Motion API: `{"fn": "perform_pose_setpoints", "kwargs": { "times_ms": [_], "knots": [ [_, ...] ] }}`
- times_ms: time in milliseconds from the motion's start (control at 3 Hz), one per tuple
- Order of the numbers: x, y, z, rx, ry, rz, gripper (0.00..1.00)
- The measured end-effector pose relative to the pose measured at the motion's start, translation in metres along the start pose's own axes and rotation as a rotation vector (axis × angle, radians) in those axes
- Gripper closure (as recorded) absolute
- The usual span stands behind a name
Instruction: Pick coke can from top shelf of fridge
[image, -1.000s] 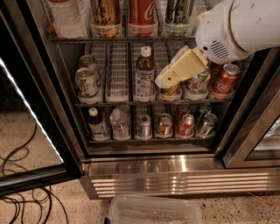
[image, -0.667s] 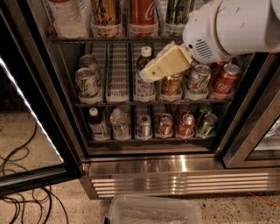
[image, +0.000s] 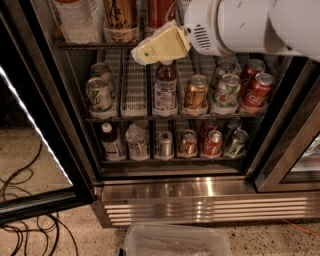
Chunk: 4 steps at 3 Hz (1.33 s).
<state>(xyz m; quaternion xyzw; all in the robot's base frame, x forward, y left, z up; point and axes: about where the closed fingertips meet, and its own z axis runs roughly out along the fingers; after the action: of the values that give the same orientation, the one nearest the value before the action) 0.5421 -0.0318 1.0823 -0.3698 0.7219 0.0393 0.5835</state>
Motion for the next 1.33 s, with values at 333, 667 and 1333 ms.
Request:
{"fn": "perform_pose_setpoints", "kwargs": {
  "times_ms": [333, 667, 1333],
  "knots": [
    [0.0, 0.0, 0.0, 0.0, 0.0, 0.0, 0.0],
    [-0.009, 0.018, 0.004, -0.009, -0.035, 0.016, 0.0],
    [-0.027, 0.055, 0.01, 0.064, -0.14, 0.045, 0.0]
  ]
}}
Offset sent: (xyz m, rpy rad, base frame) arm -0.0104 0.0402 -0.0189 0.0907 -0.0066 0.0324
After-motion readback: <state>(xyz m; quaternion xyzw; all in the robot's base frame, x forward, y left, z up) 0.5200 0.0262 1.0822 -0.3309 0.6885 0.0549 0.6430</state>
